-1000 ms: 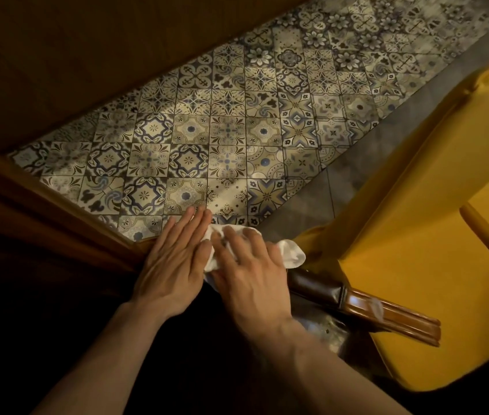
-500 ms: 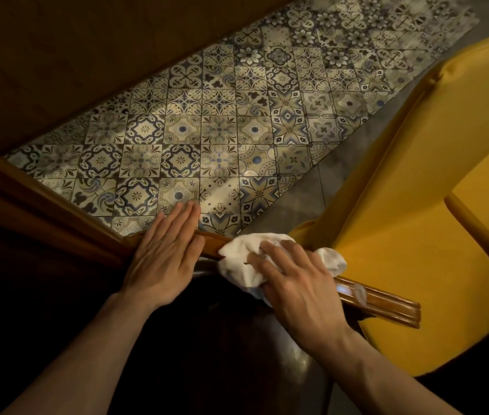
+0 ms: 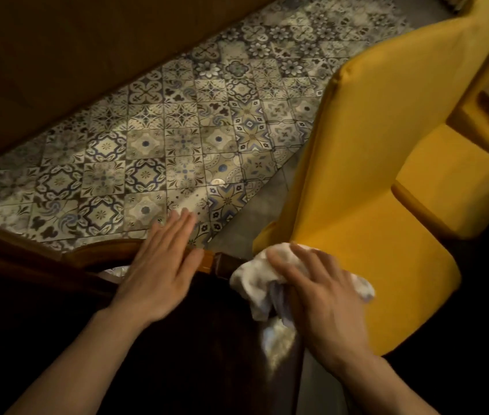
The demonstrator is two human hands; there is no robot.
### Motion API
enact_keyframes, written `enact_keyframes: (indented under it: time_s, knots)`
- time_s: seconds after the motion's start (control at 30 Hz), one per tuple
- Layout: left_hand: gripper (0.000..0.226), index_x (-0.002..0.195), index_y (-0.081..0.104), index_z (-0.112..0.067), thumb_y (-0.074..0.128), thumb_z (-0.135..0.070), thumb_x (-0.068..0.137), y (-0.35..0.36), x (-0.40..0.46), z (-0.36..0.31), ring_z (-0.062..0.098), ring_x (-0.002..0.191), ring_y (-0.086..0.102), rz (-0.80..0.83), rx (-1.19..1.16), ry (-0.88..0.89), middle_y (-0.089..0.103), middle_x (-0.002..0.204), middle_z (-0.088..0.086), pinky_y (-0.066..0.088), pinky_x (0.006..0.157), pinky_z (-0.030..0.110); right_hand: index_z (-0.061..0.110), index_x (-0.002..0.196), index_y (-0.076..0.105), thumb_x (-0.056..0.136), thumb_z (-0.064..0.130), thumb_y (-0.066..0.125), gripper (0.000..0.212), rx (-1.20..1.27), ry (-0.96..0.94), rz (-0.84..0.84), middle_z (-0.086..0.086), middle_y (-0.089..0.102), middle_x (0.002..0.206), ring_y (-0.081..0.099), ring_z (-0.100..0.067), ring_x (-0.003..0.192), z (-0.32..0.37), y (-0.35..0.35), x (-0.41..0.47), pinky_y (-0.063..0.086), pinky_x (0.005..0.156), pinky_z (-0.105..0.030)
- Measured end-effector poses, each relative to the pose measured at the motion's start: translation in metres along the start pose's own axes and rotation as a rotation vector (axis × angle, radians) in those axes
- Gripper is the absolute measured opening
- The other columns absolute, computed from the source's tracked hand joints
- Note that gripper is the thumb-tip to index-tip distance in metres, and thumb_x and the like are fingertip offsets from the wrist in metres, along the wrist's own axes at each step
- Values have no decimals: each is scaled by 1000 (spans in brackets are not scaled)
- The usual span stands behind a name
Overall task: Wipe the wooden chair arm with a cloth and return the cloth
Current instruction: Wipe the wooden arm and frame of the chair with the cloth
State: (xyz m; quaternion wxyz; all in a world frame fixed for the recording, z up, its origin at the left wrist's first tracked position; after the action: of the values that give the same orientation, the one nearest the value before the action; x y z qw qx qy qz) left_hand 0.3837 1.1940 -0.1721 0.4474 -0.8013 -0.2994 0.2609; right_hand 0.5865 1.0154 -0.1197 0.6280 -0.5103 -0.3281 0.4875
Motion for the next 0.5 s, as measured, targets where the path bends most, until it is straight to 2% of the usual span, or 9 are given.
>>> enact_keyframes:
  time_s: [0.07,0.1,0.23,0.33,0.5]
  knots:
    - [66,159,-1,-28,11,-56,101,19,5,-38,-4,148,-18,28,-38,100,-7,166,-14,-14,121,24,49,151,30,98,40,51,58,-75,-30,44,4,31,164,29,-33,146,4,14,7,39,100,-53]
    - [65,159,0,-27,10,-54,102,28,7,-51,-3,149,-16,40,-26,126,-5,167,-13,-13,122,26,47,151,30,98,42,47,56,-87,-47,39,4,30,164,28,-34,147,7,19,9,38,100,-56]
    - [64,159,3,-24,-1,-51,101,48,8,-71,3,151,-14,52,161,141,-1,166,-11,-11,124,37,35,142,47,101,54,34,47,-100,-110,14,4,47,153,38,-35,141,4,31,9,36,96,-58]
    - [66,159,0,-27,-5,-54,99,50,12,-73,2,150,-17,95,164,127,-2,166,-13,-11,124,36,35,138,50,99,48,43,42,-139,-163,33,4,52,146,47,-34,131,-12,33,10,36,90,-53]
    - [66,159,1,-27,-2,-53,99,46,12,-78,1,150,-15,119,162,103,0,166,-13,-11,124,36,34,140,48,96,43,54,44,-153,-211,3,2,49,149,48,-32,123,-25,33,4,35,87,-53]
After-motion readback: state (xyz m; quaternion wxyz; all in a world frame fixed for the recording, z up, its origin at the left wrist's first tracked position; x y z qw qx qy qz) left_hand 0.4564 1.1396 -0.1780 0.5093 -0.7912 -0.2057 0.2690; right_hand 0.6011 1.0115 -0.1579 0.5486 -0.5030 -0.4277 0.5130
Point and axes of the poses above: each hand's wrist, its own x-axis towards the middle knuckle, its own y-axis out of the palm, z = x × y, the point moved 1 cm from there along x, towards the middle knuckle
